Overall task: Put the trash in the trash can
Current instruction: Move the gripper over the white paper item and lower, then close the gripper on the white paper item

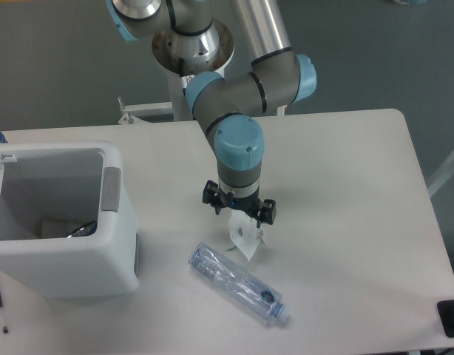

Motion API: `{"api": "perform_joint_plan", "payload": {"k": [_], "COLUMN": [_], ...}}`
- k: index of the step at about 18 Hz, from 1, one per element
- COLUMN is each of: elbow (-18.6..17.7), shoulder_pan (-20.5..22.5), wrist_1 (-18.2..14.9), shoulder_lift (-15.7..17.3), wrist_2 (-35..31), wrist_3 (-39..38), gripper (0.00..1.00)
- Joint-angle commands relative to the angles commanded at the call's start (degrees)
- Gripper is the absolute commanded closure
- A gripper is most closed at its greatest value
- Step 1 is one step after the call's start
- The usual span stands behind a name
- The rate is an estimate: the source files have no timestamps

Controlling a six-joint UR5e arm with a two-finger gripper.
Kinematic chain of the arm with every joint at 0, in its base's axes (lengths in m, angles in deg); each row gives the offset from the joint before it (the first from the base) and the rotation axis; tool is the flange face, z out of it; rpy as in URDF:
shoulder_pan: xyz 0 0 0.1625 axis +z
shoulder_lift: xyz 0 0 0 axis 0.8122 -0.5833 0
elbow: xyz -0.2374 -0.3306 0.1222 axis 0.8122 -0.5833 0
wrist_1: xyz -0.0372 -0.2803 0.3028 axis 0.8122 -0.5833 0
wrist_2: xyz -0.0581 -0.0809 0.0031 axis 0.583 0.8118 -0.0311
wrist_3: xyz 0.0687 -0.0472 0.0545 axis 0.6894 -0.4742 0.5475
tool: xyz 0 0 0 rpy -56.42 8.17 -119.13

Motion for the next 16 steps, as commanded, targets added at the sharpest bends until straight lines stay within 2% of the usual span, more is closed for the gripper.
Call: {"api": "perform_joint_plan", "payload": {"k": [2,3,9,12,15,16], "elbow": [0.3,0.4,0.8,0.8,1.0,1.0], "shoulder_pan": [-0.9,-1.0,-1.1,-1.1,-1.1,-1.1], "wrist_1": [0.4,1.0,2.5,2.5,3.2,3.2], "shoulder_lift": [-0.8,-1.0,-1.6,-1.4,-1.4,-1.2], "wrist_2": [-1.2,-1.6,-1.7,-4.3,-4.6,-4.7], "wrist_3": [-0.8,-1.5,-3.5,-3.3,-3.6,-3.6], "gripper": [0.00,0.03,0.48,0.75,0.93,0.93]}}
